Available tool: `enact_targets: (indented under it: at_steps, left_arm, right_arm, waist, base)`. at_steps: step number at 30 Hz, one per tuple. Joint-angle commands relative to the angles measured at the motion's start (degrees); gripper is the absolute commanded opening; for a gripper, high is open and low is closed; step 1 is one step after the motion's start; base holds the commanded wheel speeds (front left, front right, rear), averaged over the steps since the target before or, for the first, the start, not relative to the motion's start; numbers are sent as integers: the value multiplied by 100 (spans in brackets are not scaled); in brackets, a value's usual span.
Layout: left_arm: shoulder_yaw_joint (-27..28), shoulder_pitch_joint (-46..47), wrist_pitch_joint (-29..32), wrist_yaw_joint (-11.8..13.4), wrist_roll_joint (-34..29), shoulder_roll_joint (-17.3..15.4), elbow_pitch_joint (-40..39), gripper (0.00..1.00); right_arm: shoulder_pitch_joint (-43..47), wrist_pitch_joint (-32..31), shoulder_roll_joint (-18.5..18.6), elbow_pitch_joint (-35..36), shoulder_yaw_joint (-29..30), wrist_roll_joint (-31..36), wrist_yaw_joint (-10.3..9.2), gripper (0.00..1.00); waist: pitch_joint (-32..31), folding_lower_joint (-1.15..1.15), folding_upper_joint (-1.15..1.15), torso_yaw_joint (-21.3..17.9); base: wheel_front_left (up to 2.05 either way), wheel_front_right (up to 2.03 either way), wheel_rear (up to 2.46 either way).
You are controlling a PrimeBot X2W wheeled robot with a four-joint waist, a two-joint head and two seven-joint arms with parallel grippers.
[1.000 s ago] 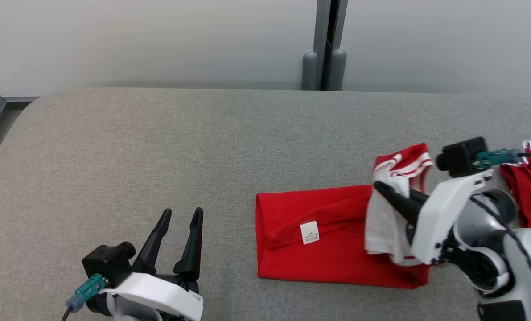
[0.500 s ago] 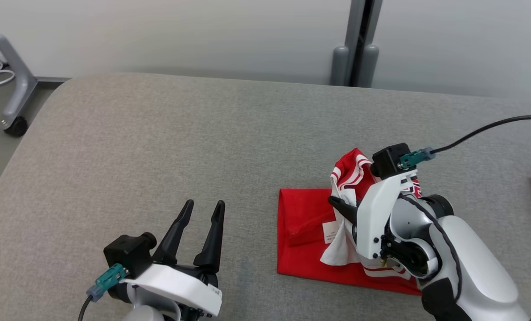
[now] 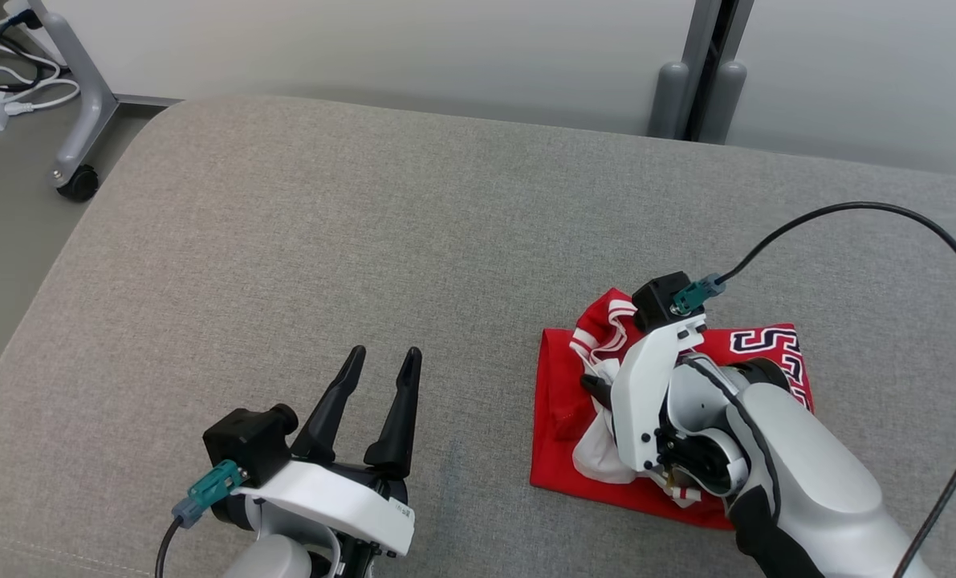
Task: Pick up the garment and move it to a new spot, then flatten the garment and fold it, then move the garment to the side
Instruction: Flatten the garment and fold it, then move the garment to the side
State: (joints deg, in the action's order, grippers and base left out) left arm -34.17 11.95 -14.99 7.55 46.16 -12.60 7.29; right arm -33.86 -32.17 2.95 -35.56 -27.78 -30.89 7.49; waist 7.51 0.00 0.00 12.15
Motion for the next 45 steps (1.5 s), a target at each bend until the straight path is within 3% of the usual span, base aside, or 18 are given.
enact_targets:
  at_steps: [1,2,11,19,32,45]
  left_arm:
    - [35,21,-28,-34,-33,-18,12,100]
    - [49,8,-29,-40,-35,-12,23,100]
    - [158,-84,-24,-8,-91,-23,16,100]
    - [172,-199,-6,68,-123,-96,-65,100]
    - [73,-254,123,162,-181,-206,-239,100]
    - [-21,-231,226,267,-295,-328,-326,100]
  right_arm:
    - [-67,50,4,-37,-43,-14,1,78]
    - [-78,69,5,-68,-100,-67,1,100]
    - [-326,443,12,587,-522,-878,1,100]
    - [-374,904,268,1203,279,-1015,1,100]
    - [795,1100,838,1749,1707,-865,1,100]
    - [1880,933,950,1883,2153,-733,1,100]
  waist:
    - [-3,0,0,-7]
    - [-7,0,0,-16]
    - [-95,0,0,-291]
    - [-202,0,0,-568]
    - [-180,0,0,-902]
    - [-137,0,0,-959]
  base:
    - [0,0,0]
    - [0,0,0]
    - [0,0,0]
    - [0,0,0]
    - [0,0,0]
    - [0,0,0]
